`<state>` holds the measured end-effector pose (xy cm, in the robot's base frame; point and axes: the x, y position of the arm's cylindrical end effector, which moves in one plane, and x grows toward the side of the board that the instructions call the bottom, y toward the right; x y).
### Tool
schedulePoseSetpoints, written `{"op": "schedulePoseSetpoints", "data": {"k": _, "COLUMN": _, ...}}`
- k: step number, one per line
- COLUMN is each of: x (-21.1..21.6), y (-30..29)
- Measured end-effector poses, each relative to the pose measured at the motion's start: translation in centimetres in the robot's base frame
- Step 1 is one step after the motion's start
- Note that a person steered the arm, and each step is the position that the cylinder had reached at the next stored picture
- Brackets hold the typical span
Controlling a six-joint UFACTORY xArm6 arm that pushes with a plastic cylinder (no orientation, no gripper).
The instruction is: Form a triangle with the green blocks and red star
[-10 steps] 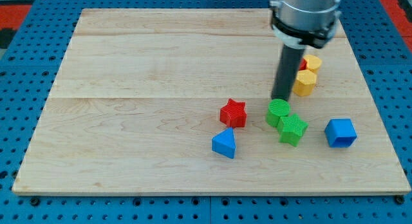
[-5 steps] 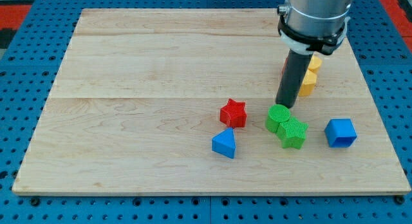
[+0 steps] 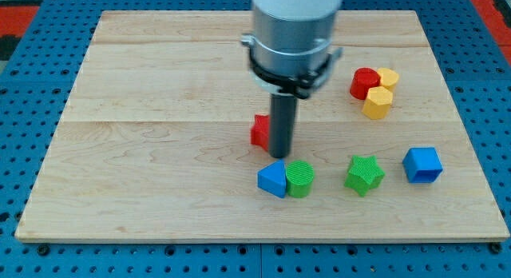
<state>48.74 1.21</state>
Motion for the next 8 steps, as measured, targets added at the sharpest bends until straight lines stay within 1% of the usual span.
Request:
{"op": "schedulePoseSetpoints", "data": {"k": 1, "x": -3.2, "y": -2.5}}
{"op": "schedulePoseSetpoints", "data": {"k": 2, "x": -4.0, "y": -6.0}}
{"op": "schedulePoseSetpoints", "data": {"k": 3, "x": -6.1, "y": -10.5}}
{"op": "schedulePoseSetpoints", "data": {"k": 4, "x": -7.9, "y": -7.9}}
{"op": "schedulePoseSetpoints", "data": {"k": 6, "x": -7.3, "y": 2.1}}
{"op": "schedulePoseSetpoints", "data": {"k": 7, "x": -5.0, "y": -0.9}}
{"op": "schedulePoseSetpoints", "data": {"k": 8, "x": -5.1, "y": 1.4}}
